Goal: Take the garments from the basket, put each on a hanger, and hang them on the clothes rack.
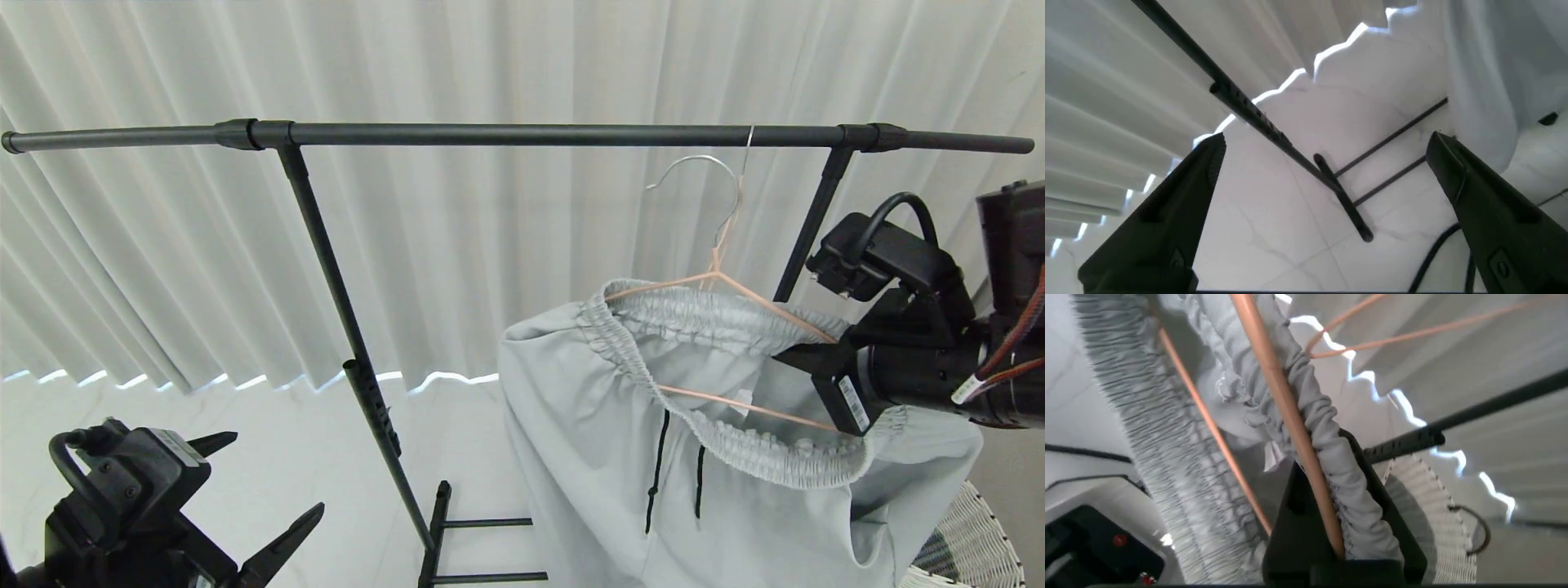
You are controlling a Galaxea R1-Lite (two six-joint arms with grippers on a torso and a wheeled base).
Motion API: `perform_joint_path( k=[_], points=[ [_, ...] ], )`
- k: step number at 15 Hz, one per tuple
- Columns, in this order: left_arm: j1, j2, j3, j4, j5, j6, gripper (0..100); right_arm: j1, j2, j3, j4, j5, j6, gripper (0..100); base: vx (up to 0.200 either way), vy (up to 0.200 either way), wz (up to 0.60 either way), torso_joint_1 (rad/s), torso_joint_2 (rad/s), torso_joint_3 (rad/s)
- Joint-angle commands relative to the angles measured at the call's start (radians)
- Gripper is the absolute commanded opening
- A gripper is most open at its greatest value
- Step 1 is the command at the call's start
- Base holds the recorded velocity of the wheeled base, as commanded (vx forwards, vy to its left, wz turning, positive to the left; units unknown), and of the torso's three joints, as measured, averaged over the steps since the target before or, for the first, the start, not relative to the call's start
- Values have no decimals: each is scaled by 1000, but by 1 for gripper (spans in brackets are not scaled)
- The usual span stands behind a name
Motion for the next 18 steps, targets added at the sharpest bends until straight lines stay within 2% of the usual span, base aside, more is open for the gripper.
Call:
perform_joint_path(
  k=[1, 4, 11, 13, 14, 16, 18],
  points=[
    [0, -19, -14, 0, 1, 7, 100, 3, 22, -34, 32, -42, 41, 0, 0, 0, 0, 0, 0, 0],
    [0, -18, -43, 0, 6, 9, 100, 3, 20, -37, 61, -103, 90, 0, 0, 0, 0, 0, 0, 0],
    [0, -16, -50, 0, 4, 9, 100, 2, 23, -44, 60, -109, 98, 0, 0, 200, 0, 2, 2, 1],
    [-3, -16, -48, 0, 3, 9, 100, 0, 36, -56, 60, -123, 111, 0, 0, 0, 0, 0, 0, 0],
    [-6, -19, -43, 0, 3, 13, 100, 0, 53, -76, 60, -146, 145, 0, 0, 0, 0, 0, 0, 0],
    [-6, -29, -33, 0, 4, 85, 100, 0, 94, -122, 58, -204, 220, 0, 0, 0, 0, 0, 0, 0],
    [-6, -27, -34, 0, 3, 94, 100, -1, 142, -179, 61, -281, 288, 0, 0, 0, 0, 0, 0, 0]
  ],
)
